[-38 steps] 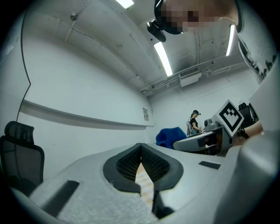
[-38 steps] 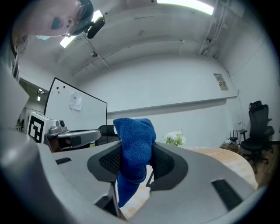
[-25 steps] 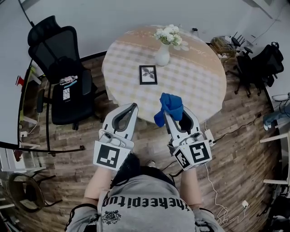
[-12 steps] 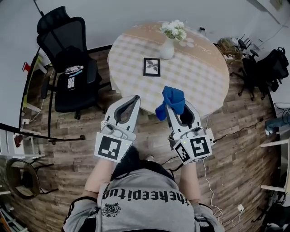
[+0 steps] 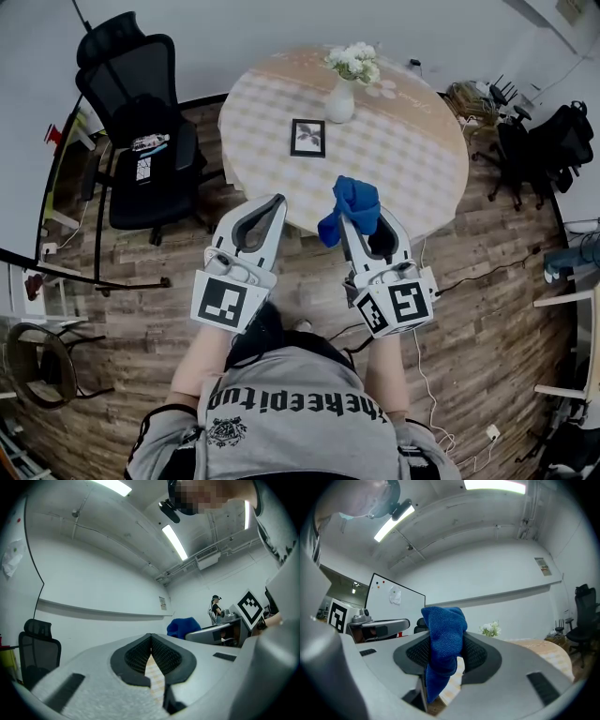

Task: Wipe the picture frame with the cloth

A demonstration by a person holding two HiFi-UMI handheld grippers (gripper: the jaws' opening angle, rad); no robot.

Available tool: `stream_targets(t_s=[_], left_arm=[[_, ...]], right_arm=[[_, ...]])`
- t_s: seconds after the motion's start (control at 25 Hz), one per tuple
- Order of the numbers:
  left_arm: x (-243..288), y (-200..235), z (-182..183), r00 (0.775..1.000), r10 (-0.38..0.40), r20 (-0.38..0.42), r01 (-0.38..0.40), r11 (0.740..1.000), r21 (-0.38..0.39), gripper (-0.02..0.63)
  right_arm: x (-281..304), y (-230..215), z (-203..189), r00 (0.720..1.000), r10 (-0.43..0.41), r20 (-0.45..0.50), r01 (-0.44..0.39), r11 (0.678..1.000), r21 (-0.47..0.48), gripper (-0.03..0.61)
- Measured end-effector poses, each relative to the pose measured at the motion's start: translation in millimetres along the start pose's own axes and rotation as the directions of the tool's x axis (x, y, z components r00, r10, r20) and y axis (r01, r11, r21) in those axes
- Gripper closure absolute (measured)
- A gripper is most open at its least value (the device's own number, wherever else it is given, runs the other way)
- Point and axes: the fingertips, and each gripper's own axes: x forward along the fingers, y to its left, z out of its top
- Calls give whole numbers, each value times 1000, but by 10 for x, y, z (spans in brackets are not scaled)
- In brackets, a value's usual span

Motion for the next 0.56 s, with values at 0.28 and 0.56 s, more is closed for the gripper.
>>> stream_targets(t_s=[0.28, 0.56], left_arm=[[5, -79, -1, 1000, -3, 2, 3, 1000, -3, 597], [13, -97, -10, 1000, -8, -3, 8, 1000, -10, 597]], right_arm=[[-44, -5, 3, 1000, -1, 6, 1, 1000, 2, 411], [-45, 8, 19, 1000, 2, 9, -2, 1000, -9, 411]])
